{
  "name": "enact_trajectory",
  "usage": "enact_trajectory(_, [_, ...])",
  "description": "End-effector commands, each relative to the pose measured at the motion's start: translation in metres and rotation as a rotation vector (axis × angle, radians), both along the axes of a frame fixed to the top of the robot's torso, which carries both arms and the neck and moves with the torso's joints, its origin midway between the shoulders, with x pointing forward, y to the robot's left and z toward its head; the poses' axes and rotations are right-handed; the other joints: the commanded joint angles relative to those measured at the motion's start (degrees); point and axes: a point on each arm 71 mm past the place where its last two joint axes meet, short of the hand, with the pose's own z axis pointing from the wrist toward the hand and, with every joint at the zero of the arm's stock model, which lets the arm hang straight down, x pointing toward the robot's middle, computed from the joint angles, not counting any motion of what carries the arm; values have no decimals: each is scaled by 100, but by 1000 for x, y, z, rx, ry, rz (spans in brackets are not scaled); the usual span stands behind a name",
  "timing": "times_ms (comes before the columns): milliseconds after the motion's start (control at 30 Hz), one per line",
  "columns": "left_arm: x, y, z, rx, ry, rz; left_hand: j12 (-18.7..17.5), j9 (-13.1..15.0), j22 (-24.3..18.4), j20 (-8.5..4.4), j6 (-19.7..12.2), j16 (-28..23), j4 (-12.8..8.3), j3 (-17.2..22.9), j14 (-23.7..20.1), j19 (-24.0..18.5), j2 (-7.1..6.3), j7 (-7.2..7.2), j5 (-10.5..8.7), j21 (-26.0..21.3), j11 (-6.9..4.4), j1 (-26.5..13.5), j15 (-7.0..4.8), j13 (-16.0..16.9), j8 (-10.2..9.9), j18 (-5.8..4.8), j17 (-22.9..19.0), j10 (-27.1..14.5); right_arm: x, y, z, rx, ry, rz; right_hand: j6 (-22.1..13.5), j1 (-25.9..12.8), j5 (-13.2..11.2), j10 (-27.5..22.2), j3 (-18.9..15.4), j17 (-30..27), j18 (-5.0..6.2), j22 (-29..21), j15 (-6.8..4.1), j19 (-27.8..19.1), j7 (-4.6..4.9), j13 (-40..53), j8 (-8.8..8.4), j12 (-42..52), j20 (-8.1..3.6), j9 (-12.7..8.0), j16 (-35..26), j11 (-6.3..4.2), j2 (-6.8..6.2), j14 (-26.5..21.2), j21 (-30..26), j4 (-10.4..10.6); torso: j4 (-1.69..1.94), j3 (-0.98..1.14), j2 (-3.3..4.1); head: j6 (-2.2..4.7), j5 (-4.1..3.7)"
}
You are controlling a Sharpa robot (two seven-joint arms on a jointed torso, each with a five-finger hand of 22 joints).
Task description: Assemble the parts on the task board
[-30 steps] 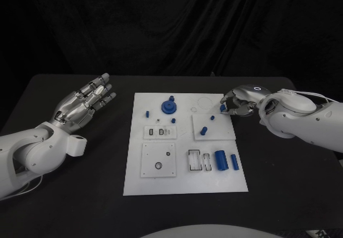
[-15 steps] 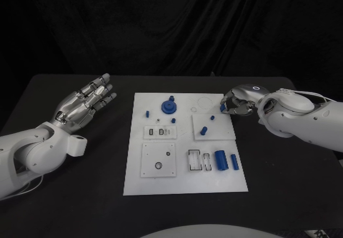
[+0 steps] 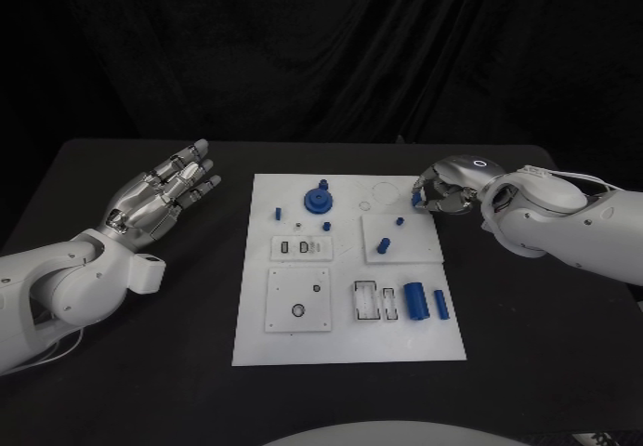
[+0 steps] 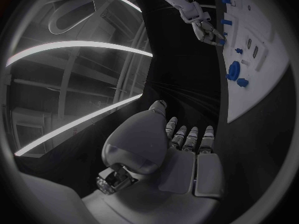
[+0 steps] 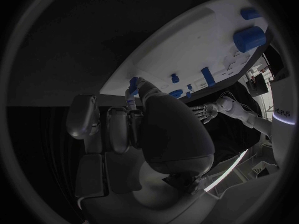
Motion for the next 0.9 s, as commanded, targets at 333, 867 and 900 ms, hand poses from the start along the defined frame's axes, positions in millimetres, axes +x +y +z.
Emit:
enact_trajectory(333, [-2, 2, 9, -89, -118, 5, 6, 8, -8, 47, 1, -21, -36, 12, -13, -4, 1, 39, 21, -20, 28, 54, 36, 4, 30, 22, -6, 6, -17, 35, 39, 125, -183, 100, 200, 92, 148, 143, -29, 922, 69, 925, 3, 136, 13, 1092, 163, 100, -25, 238, 89, 1, 30, 348, 132, -98, 8, 4, 5, -4, 19])
enact_trajectory(867, [-1, -3, 8, -89, -113, -3, 9, 8, -8, 55, 4, -21, -51, 28, -13, -4, 0, 34, 24, -20, 32, 58, 45, 6, 29, 21, -6, 10, -51, 132, 22, 100, -106, 346, 215, 30, 84, 253, -97, 1002, 50, 960, 2, 194, 16, 1172, 172, 195, -28, 324, 185, 3, -23, 392, 220, -98, 16, -6, 5, -64, 126])
enact_trajectory(900, [-1, -3, 8, -89, -112, -3, 9, 8, -8, 55, 4, -21, -51, 28, -13, -4, 0, 34, 24, -20, 32, 58, 45, 6, 29, 21, -6, 10, -52, 136, 20, 98, -101, 351, 213, 23, 86, 253, -102, 1001, 49, 962, 3, 196, 22, 1172, 171, 195, -28, 328, 184, 6, -28, 392, 224, -96, 20, -4, 6, -69, 134])
